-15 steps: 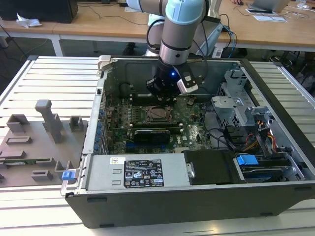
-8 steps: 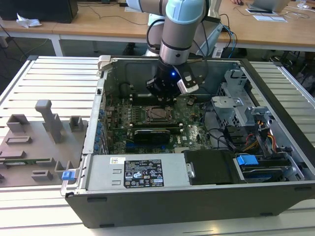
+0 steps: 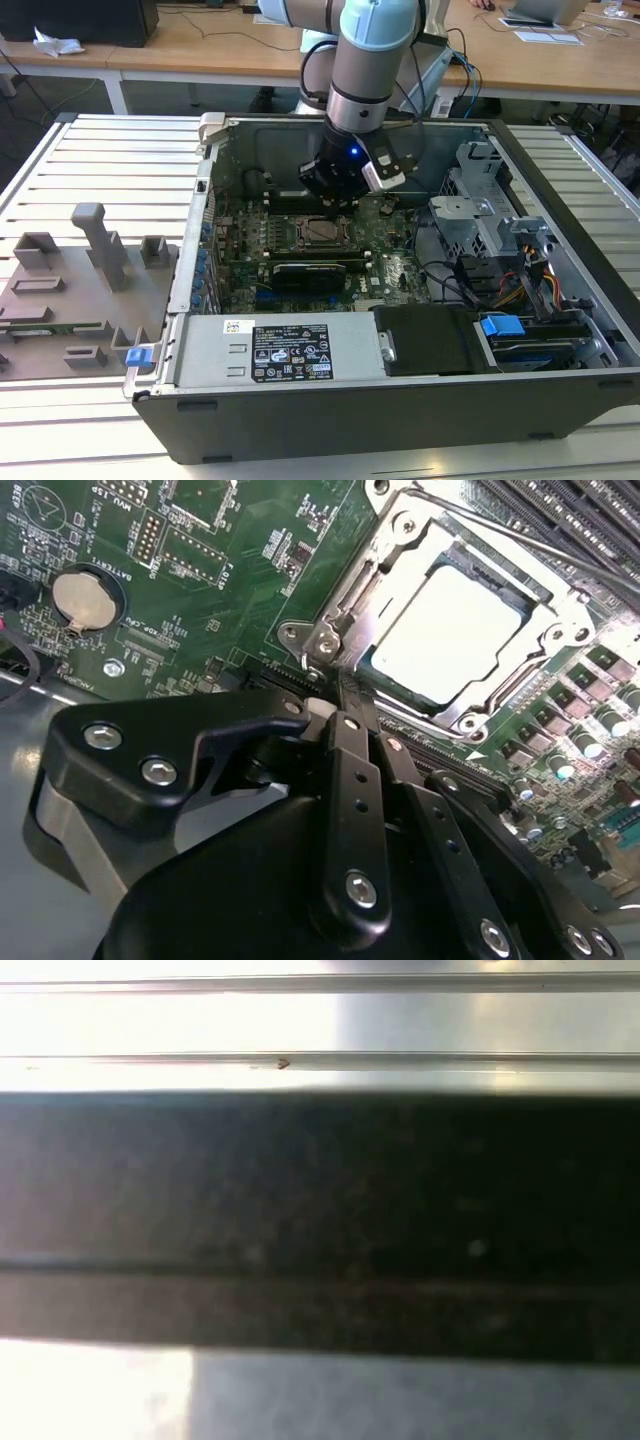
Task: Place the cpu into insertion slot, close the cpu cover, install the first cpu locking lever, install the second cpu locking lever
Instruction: 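Install the first cpu locking lever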
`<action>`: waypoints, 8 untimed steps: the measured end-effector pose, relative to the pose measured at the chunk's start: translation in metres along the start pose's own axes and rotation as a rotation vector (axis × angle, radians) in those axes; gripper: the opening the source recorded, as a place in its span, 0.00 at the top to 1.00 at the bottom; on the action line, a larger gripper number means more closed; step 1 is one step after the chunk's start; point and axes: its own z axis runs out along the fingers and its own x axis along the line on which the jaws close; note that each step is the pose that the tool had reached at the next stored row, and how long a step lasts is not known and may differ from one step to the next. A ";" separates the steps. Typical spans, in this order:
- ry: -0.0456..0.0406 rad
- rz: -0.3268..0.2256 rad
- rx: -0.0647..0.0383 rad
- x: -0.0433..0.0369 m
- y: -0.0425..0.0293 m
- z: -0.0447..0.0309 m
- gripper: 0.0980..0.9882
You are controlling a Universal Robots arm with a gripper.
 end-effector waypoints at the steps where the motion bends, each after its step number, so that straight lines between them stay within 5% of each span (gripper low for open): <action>1: 0.0001 0.000 -0.001 0.0000 0.0002 0.0000 0.99; 4: -0.0026 0.000 0.004 0.0011 0.0006 -0.0115 0.99; 8: -0.0052 0.000 0.005 0.0042 -0.0175 -0.0136 0.99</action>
